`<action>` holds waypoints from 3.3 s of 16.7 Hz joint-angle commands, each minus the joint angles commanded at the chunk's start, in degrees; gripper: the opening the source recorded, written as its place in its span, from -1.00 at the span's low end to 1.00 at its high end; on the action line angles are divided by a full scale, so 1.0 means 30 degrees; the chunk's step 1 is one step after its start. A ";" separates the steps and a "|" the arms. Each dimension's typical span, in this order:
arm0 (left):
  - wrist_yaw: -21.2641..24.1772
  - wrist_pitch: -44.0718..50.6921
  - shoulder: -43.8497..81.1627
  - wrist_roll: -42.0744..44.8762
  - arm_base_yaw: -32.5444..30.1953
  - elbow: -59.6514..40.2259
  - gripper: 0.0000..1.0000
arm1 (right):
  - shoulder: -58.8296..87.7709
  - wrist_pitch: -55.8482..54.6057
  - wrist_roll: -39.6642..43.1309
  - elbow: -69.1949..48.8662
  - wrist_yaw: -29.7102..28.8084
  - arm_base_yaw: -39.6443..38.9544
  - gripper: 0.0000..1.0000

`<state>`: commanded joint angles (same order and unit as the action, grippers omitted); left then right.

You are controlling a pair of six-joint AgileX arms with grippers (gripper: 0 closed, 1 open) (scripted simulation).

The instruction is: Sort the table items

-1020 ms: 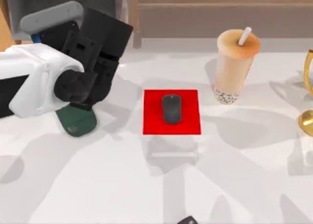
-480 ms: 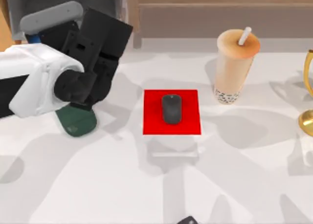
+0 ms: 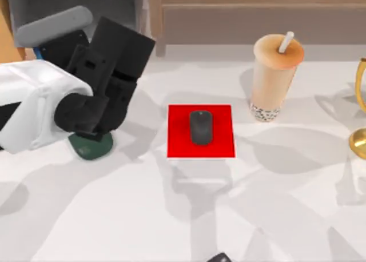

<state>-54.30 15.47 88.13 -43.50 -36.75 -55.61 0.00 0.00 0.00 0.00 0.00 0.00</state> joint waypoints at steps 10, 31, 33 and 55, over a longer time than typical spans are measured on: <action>0.0499 0.0419 -0.0732 -0.0313 -0.0083 0.0736 1.00 | 0.0000 0.0000 0.0000 0.0000 0.0000 0.0000 1.00; 1.7802 -0.4987 -2.8916 1.3990 1.1744 1.8112 1.00 | 0.0000 0.0000 0.0000 0.0000 0.0000 0.0000 1.00; 1.8099 -0.5158 -2.9378 1.4500 1.2249 1.8538 1.00 | 0.0000 0.0000 0.0000 0.0000 0.0000 0.0000 1.00; 1.8099 -0.5158 -2.9378 1.4500 1.2249 1.8538 1.00 | 2.3187 -1.5609 0.0135 -0.5229 -0.6049 -0.9995 1.00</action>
<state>0.00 0.00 0.00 0.00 0.00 0.00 69.56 -46.83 0.41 -15.69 -18.15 -29.99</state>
